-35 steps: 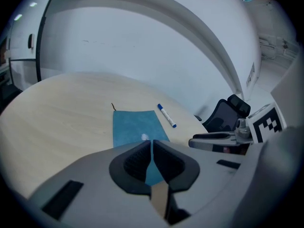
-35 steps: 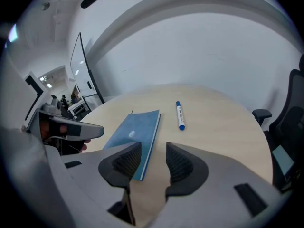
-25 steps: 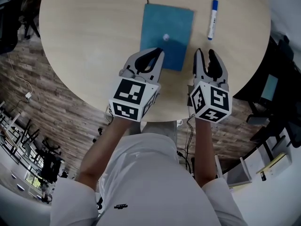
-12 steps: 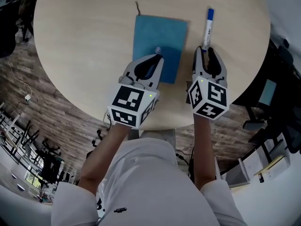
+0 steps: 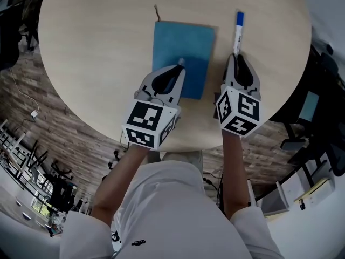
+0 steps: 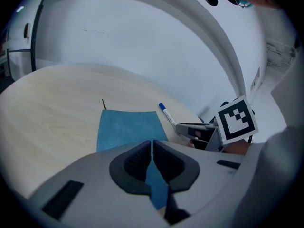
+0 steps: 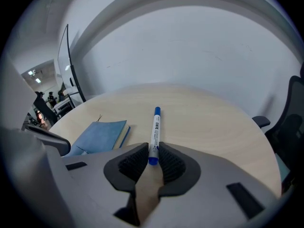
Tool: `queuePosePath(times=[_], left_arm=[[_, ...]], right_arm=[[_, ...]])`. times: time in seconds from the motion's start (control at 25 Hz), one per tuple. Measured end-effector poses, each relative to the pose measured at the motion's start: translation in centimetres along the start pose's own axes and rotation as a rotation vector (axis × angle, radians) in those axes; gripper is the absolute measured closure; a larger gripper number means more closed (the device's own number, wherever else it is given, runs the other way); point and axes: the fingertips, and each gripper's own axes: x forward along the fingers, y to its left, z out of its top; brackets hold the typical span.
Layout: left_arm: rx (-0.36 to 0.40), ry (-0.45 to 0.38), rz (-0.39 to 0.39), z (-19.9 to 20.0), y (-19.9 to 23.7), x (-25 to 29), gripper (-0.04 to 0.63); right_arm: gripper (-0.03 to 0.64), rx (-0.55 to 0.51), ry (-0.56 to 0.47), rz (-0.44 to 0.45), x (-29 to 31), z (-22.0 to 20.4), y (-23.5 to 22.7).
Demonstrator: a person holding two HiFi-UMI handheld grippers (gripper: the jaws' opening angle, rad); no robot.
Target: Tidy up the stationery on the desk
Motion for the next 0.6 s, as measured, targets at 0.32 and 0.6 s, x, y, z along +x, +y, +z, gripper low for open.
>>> queuePosePath(times=[0.32, 0.6], left_arm=[[0.013, -0.005, -0.02, -0.4, -0.6, -1.4, 0.565], [0.025, -0.014, -0.027, -1.3, -0.7, -3.2, 0.565]], right_arm=[[0.526, 0.005, -0.041, 0.001, -2.1, 0.3, 0.6], [0.528, 0.005, -0.056, 0.021, -4.4, -0.5, 2.4]])
